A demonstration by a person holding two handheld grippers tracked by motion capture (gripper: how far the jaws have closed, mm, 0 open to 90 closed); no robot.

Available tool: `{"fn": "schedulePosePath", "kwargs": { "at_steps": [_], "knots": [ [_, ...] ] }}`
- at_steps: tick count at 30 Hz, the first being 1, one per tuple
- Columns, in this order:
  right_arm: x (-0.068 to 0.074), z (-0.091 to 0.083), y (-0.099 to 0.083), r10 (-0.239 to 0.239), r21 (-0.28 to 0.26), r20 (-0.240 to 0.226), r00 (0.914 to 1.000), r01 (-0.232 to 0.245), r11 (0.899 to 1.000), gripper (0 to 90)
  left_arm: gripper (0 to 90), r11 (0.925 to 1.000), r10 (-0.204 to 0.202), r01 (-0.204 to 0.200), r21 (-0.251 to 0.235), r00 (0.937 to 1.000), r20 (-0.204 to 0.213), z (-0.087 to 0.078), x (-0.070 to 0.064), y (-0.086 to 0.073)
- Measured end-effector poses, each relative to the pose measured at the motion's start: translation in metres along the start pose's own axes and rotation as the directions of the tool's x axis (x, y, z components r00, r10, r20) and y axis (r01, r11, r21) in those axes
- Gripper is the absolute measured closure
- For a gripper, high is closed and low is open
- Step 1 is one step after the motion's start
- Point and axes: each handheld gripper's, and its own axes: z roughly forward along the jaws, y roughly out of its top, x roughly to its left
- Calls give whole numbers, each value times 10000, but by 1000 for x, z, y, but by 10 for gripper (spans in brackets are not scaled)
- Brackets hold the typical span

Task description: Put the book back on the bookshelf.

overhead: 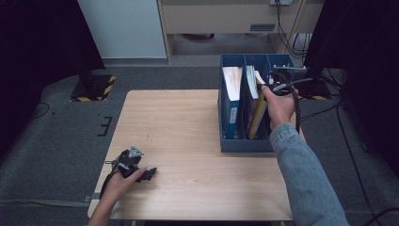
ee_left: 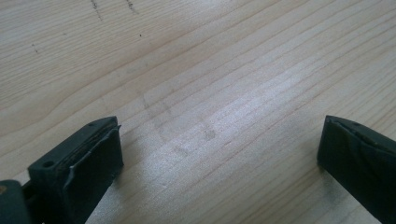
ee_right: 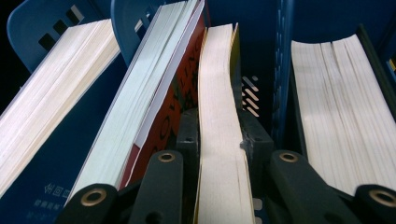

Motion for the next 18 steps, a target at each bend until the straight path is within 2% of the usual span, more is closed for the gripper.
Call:
{"fn": "schedulePosePath", "kwargs": {
  "at_steps": [12,18],
  "knots": [
    [-2,8,5,147,-124,-12,9999,-147,9998,737,0,10000,12,-12,-1,10000,15,0,0,0],
    [-2,11,3,14,-22,48,10000,-14,10000,737,0,10000,13,-13,-7,10000,17,0,0,0]
  ]
}}
